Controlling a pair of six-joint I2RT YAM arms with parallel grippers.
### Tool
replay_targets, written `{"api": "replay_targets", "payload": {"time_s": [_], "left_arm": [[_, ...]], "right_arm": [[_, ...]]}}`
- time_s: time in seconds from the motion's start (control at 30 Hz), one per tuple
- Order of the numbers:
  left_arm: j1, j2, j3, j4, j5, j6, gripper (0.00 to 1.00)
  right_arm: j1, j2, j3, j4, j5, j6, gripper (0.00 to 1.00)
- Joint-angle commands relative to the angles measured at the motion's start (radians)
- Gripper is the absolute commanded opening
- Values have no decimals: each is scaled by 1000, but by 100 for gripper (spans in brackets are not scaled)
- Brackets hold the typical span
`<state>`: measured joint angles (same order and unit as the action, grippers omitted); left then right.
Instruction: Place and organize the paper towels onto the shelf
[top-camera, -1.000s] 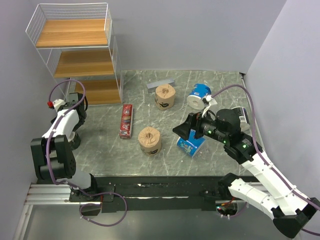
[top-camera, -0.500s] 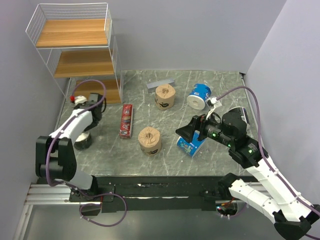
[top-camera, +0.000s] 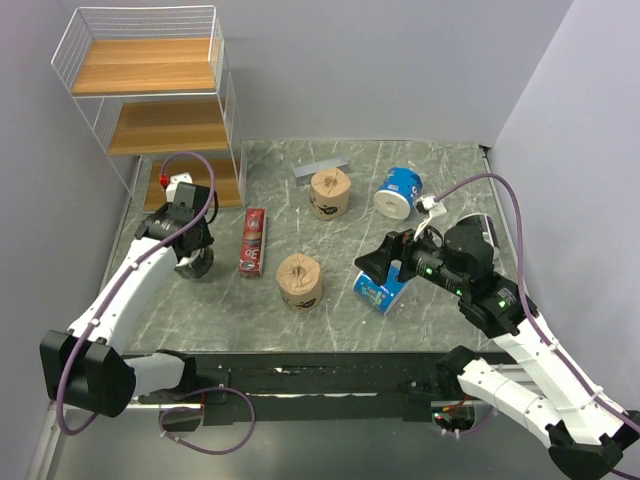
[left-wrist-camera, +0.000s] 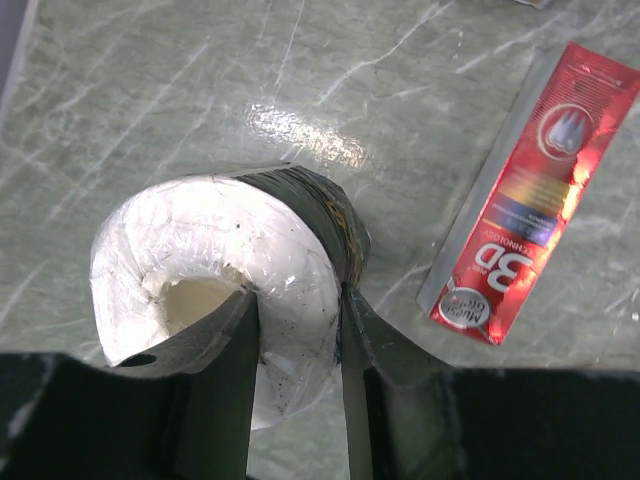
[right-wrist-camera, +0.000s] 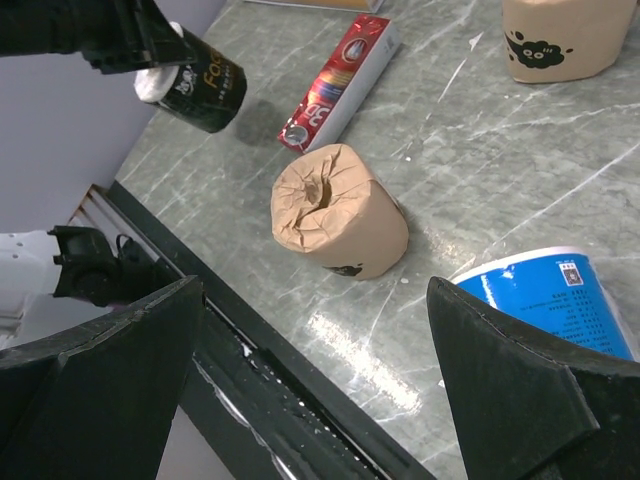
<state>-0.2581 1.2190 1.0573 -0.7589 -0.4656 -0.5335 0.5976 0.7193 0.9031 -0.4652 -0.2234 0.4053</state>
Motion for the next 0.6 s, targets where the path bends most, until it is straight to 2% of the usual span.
{"api": "replay_targets", "payload": {"time_s": [0.0,0.23,0.4,0.57], "left_arm": [[-12,-62,130,-54,-5,87,2],[-13,-121,364,-126,-27,150,1],[-15,-174,521,-47,54,237,1],[-15,-136,667,-11,44,302,1]], "right_arm": [[-4,-6,23,31,24,-6,100],[-2,17,54,20,35,-8,100],[-4,28,77,-1,52,-17,99],[-2,35,94,-16,67,-16,100]]}}
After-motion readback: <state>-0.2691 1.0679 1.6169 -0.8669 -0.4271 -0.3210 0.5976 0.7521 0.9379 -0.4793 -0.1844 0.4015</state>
